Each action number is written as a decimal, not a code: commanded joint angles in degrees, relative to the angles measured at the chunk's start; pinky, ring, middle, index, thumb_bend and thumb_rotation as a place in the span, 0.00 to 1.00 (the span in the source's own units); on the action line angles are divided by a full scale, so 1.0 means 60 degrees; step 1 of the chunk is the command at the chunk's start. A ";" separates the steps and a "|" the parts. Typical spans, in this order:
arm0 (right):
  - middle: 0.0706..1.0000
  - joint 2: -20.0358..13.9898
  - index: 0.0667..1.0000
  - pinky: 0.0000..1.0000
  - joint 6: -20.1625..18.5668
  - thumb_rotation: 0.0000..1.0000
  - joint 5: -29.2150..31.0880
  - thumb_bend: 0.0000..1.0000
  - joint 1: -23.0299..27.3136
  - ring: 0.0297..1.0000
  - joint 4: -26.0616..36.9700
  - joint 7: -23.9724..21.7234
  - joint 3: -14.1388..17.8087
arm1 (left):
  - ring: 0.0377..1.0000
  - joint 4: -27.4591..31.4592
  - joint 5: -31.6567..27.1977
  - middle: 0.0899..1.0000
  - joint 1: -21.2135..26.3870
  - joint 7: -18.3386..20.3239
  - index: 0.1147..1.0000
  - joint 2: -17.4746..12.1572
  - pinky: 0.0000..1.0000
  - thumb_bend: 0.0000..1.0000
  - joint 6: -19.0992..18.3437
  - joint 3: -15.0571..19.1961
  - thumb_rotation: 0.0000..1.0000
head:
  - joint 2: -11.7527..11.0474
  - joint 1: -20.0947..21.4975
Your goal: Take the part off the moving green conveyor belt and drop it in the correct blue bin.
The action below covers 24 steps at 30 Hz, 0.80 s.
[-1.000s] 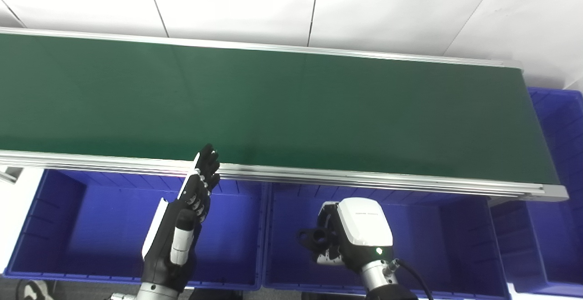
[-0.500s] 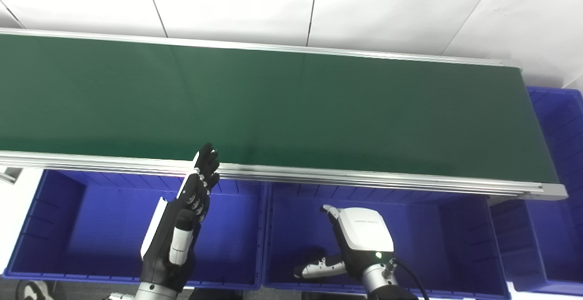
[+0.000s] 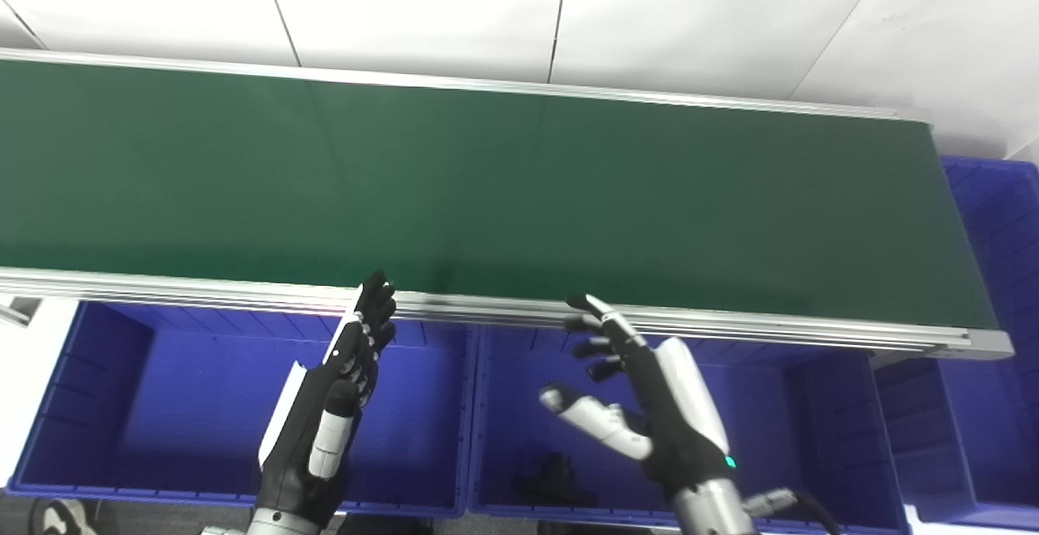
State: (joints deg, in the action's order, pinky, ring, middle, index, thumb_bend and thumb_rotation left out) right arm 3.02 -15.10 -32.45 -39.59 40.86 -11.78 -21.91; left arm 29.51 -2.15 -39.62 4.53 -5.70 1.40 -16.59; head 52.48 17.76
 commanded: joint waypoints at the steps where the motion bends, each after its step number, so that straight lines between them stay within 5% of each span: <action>1: 0.82 0.0916 0.84 0.71 0.0440 0.94 0.3111 0.83 -0.2038 0.78 0.1235 0.0768 -0.0752 | 1.00 0.0205 -0.0068 1.00 -0.0197 0.0129 1.00 -0.0132 1.00 0.81 0.0701 0.0100 0.96 | -0.0134 -0.0074; 2: 0.83 0.0902 0.85 0.73 0.0828 0.96 0.3475 0.84 -0.2358 0.80 0.1183 0.0990 -0.0896 | 1.00 0.0168 -0.0092 1.00 -0.0197 0.0138 1.00 -0.0144 1.00 0.82 0.0739 0.0116 0.96 | -0.0134 -0.0074; 4: 0.84 0.0918 0.87 0.76 0.2713 0.98 0.3738 0.81 -0.2823 0.81 0.0175 0.1753 -0.1044 | 1.00 0.0059 -0.0147 1.00 -0.0137 0.0175 1.00 -0.0205 1.00 0.82 0.0823 0.0179 0.95 | -0.0137 -0.0042; 7: 0.84 0.1022 0.88 0.75 0.4118 0.99 0.3804 0.78 -0.2718 0.78 -0.1064 0.2332 -0.0860 | 1.00 0.0017 -0.0125 1.00 -0.0063 0.0196 1.00 -0.0250 1.00 0.85 0.0759 0.0258 0.95 | -0.0172 0.0126; 13: 0.87 0.0793 0.89 0.77 0.5081 0.97 0.3115 0.78 -0.1708 0.82 -0.2734 0.2831 -0.0378 | 1.00 -0.0336 -0.0098 1.00 -0.0004 0.0302 1.00 -0.0288 1.00 0.83 0.1097 0.0280 0.97 | -0.0466 0.0193; 24: 0.89 0.0660 0.91 0.80 0.5489 1.00 0.2768 0.81 -0.1363 0.84 -0.3480 0.3258 -0.0323 | 1.00 -0.0423 -0.0177 1.00 0.0058 0.0359 1.00 -0.0183 1.00 0.85 0.1160 0.0281 0.95 | -0.0385 0.0457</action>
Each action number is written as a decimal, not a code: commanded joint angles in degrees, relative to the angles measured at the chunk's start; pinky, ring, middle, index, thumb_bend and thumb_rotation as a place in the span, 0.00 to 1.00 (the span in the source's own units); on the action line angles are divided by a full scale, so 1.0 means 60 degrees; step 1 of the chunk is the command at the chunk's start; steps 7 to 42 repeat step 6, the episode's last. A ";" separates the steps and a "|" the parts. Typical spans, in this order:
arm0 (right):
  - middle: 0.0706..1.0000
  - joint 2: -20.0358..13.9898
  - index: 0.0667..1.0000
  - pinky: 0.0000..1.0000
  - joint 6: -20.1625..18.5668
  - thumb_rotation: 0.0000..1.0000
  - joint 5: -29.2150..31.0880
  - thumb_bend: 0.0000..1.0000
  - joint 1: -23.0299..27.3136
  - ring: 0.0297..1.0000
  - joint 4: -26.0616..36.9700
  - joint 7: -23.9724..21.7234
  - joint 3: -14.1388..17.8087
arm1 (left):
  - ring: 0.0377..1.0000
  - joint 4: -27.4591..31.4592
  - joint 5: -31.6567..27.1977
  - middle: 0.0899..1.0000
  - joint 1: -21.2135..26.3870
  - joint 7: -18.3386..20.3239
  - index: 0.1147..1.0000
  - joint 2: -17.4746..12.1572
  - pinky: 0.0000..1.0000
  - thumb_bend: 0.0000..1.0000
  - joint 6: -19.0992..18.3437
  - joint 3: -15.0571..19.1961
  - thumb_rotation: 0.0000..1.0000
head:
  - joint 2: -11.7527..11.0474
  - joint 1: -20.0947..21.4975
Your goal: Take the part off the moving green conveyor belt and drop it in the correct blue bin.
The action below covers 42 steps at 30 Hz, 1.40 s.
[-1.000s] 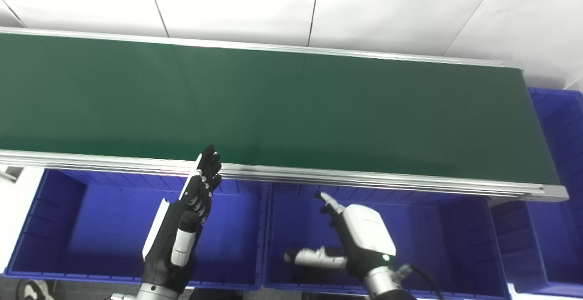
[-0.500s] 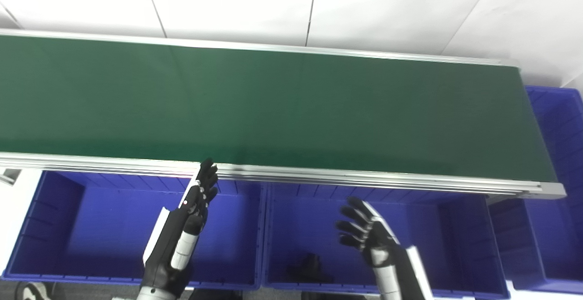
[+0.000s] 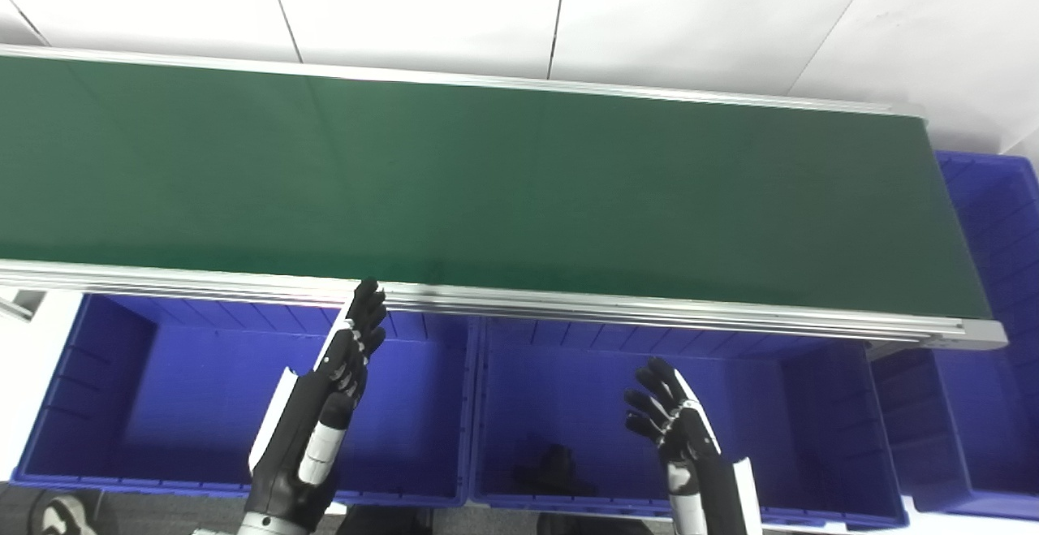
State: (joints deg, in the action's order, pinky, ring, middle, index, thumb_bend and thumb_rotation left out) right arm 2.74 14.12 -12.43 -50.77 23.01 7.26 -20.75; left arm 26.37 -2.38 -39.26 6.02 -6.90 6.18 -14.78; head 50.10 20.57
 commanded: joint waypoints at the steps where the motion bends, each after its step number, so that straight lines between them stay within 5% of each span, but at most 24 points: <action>1: 0.89 0.0679 0.91 0.80 0.0632 1.00 -0.0553 0.81 0.0529 0.84 -0.0549 0.0095 -0.0513 | 1.00 0.0082 -0.0153 1.00 0.0014 0.0116 1.00 0.0035 1.00 0.85 0.0363 -0.0023 0.95 | 0.0004 -0.0024; 42: 0.90 0.0633 0.93 0.81 0.0733 1.00 -0.0595 0.82 0.0707 0.84 -0.0839 0.0163 -0.0463 | 1.00 -0.0077 -0.0123 1.00 0.0104 0.0125 1.00 0.0070 1.00 0.86 0.0440 -0.0015 0.95 | -0.0082 -0.0062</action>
